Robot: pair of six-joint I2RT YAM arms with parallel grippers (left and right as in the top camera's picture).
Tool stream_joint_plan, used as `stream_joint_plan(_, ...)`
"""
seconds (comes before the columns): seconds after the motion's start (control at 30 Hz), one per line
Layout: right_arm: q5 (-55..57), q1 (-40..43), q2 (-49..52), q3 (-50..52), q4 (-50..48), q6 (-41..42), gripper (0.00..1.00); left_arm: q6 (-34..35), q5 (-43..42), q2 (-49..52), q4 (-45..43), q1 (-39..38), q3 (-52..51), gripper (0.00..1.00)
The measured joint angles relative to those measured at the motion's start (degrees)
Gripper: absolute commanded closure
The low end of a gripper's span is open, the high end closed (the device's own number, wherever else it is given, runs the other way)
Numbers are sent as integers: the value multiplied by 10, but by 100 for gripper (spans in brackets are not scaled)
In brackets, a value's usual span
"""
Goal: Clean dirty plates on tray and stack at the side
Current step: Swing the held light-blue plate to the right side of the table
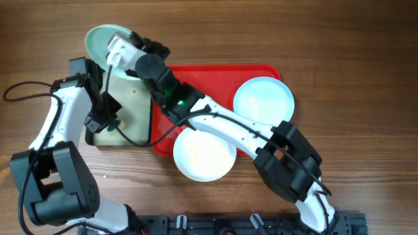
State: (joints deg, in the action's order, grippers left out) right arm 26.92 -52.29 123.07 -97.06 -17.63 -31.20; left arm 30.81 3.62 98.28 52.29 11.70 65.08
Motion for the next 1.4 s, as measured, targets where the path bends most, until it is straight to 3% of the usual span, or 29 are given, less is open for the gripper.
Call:
stream_joint_plan(0.17, 8, 25, 0, 0, 93, 138, 96, 0, 0, 0, 0, 0, 0, 96)
stream_joint_plan(0.37, -19, 42, -3, -2, 236, 239, 96, -6, 0, 0, -1, 0, 0, 96)
stream_joint_plan(0.6, -203, 124, -112, -4, 439, 406, 96, -30, -1, 0, -6, 0, 0, 96)
stream_joint_plan(0.93, -322, 329, -175, -6, 637, 459, 96, -52, -9, 0, -26, -24, 0, 96)
stream_joint_plan(1.4, -316, 603, -175, 8, 691, 462, 96, -52, -14, 0, -40, -54, 0, 96)
